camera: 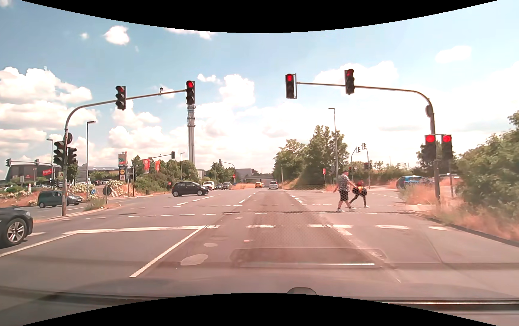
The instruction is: Follow the waypoints while adhering to traffic rules and regulations
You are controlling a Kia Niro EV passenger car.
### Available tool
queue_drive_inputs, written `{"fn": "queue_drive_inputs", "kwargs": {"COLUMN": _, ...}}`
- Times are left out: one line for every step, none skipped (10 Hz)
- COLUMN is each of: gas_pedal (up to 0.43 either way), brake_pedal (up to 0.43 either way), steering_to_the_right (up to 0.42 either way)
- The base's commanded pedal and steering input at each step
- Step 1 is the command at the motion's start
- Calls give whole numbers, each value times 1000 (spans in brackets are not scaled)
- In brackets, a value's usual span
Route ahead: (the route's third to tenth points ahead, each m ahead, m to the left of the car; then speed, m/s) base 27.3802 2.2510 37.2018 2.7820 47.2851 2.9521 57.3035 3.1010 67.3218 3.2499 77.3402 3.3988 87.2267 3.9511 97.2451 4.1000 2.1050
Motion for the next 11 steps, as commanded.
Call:
{"fn": "queue_drive_inputs", "kwargs": {"gas_pedal": 0, "brake_pedal": 171, "steering_to_the_right": -3}}
{"fn": "queue_drive_inputs", "kwargs": {"gas_pedal": 0, "brake_pedal": 171, "steering_to_the_right": -3}}
{"fn": "queue_drive_inputs", "kwargs": {"gas_pedal": 0, "brake_pedal": 171, "steering_to_the_right": -2}}
{"fn": "queue_drive_inputs", "kwargs": {"gas_pedal": 0, "brake_pedal": 171, "steering_to_the_right": -2}}
{"fn": "queue_drive_inputs", "kwargs": {"gas_pedal": 0, "brake_pedal": 171, "steering_to_the_right": -2}}
{"fn": "queue_drive_inputs", "kwargs": {"gas_pedal": 0, "brake_pedal": 171, "steering_to_the_right": -3}}
{"fn": "queue_drive_inputs", "kwargs": {"gas_pedal": 0, "brake_pedal": 171, "steering_to_the_right": -3}}
{"fn": "queue_drive_inputs", "kwargs": {"gas_pedal": 0, "brake_pedal": 171, "steering_to_the_right": -3}}
{"fn": "queue_drive_inputs", "kwargs": {"gas_pedal": 0, "brake_pedal": 171, "steering_to_the_right": -2}}
{"fn": "queue_drive_inputs", "kwargs": {"gas_pedal": 0, "brake_pedal": 171, "steering_to_the_right": -3}}
{"fn": "queue_drive_inputs", "kwargs": {"gas_pedal": 0, "brake_pedal": 171, "steering_to_the_right": -3}}
